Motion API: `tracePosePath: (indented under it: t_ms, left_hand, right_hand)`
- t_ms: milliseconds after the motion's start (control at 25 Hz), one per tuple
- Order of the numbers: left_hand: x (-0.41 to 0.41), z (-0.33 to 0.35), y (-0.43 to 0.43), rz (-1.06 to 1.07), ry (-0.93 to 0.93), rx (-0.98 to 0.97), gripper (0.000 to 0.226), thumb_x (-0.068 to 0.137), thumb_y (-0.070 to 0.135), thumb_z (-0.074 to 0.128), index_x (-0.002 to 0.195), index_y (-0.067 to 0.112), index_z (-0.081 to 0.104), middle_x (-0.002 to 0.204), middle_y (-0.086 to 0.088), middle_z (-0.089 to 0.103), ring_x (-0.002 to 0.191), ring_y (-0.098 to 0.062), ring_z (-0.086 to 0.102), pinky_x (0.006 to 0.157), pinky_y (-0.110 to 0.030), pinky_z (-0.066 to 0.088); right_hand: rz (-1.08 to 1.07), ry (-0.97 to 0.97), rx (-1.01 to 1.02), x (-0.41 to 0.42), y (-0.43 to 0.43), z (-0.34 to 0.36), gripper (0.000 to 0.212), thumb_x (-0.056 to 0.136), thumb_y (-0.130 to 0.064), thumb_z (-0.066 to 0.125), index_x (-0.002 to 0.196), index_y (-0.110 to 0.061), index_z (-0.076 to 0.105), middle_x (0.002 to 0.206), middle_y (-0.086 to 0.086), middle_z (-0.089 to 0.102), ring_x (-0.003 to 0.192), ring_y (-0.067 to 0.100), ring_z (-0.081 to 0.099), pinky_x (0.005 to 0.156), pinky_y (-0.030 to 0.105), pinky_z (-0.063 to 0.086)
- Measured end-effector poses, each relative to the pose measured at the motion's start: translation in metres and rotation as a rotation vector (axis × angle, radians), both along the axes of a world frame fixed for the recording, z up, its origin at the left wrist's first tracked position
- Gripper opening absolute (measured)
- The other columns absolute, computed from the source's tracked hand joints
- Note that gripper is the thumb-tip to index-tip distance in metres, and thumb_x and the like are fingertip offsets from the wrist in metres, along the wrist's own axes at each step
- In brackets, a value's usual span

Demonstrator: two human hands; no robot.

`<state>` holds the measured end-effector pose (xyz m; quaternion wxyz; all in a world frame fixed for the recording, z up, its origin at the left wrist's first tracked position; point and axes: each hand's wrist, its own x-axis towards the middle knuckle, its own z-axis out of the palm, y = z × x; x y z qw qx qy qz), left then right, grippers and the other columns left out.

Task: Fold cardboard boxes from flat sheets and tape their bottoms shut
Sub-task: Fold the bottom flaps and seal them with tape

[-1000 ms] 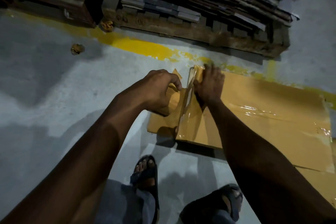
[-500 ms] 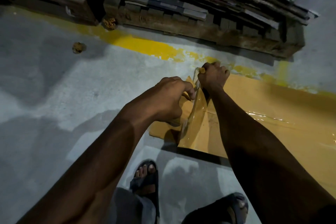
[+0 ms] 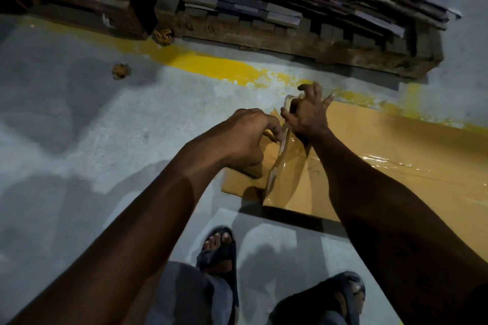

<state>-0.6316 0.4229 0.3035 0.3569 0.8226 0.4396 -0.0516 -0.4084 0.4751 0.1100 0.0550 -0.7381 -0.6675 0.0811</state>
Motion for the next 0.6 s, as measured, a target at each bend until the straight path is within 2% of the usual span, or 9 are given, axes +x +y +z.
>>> tracePosePath:
  t_ms: [120, 240, 320, 400, 480, 600]
  left_hand:
    - [-0.01, 0.006, -0.001, 0.007, 0.035, 0.039, 0.057, 0.073, -0.007, 0.059, 0.116, 0.03, 0.062, 0.121, -0.003, 0.054, 0.097, -0.017, 0.049, 0.065, -0.021, 0.037]
    - [-0.02, 0.009, -0.004, 0.033, 0.048, 0.047, 0.061, 0.068, -0.01, 0.058, 0.115, 0.03, 0.063, 0.121, -0.009, 0.056, 0.102, -0.025, 0.052, 0.065, -0.024, 0.036]
    - [-0.026, 0.011, -0.009, 0.007, 0.056, 0.053, 0.063, 0.065, -0.011, 0.061, 0.113, 0.03, 0.064, 0.109, -0.007, 0.055, 0.092, -0.023, 0.049, 0.057, -0.024, 0.038]
    - [-0.031, 0.012, -0.012, 0.002, 0.061, 0.059, 0.063, 0.063, -0.01, 0.066, 0.111, 0.032, 0.064, 0.1, -0.001, 0.05, 0.087, -0.018, 0.044, 0.052, -0.023, 0.034]
    - [-0.034, 0.016, -0.015, 0.014, 0.038, 0.069, 0.061, 0.065, -0.009, 0.067, 0.111, 0.031, 0.064, 0.103, -0.001, 0.051, 0.09, -0.018, 0.044, 0.054, -0.022, 0.033]
    - [-0.028, 0.021, -0.02, 0.008, -0.027, 0.094, 0.055, 0.071, -0.009, 0.063, 0.115, 0.024, 0.065, 0.121, -0.002, 0.058, 0.106, -0.02, 0.05, 0.069, -0.025, 0.036]
  right_hand:
    - [0.202, -0.217, -0.13, -0.011, -0.053, 0.008, 0.057, 0.091, -0.061, 0.032, 0.107, -0.025, 0.073, 0.158, 0.006, 0.028, 0.149, 0.037, 0.005, 0.112, 0.068, -0.004]
    - [0.339, -0.235, -0.146, -0.033, -0.119, 0.016, 0.066, 0.087, -0.06, 0.019, 0.111, -0.027, 0.071, 0.159, 0.007, 0.028, 0.149, 0.036, 0.006, 0.115, 0.064, -0.004]
    - [0.377, -0.201, -0.17, -0.043, -0.152, 0.018, 0.068, 0.085, -0.063, 0.021, 0.111, -0.025, 0.07, 0.158, 0.007, 0.028, 0.149, 0.036, 0.007, 0.116, 0.062, -0.001]
    - [0.409, -0.165, -0.242, -0.048, -0.175, 0.018, 0.07, 0.084, -0.069, 0.024, 0.121, -0.027, 0.065, 0.161, 0.006, 0.02, 0.15, 0.035, 0.0, 0.118, 0.06, 0.0]
    - [0.439, -0.139, -0.283, -0.052, -0.191, 0.017, 0.07, 0.083, -0.075, 0.032, 0.129, -0.029, 0.059, 0.163, 0.005, 0.012, 0.15, 0.034, -0.006, 0.118, 0.059, 0.001]
    - [0.43, -0.093, -0.272, -0.056, -0.201, 0.019, 0.07, 0.084, -0.072, 0.044, 0.14, -0.03, 0.045, 0.162, 0.006, 0.013, 0.15, 0.034, -0.004, 0.119, 0.06, 0.007]
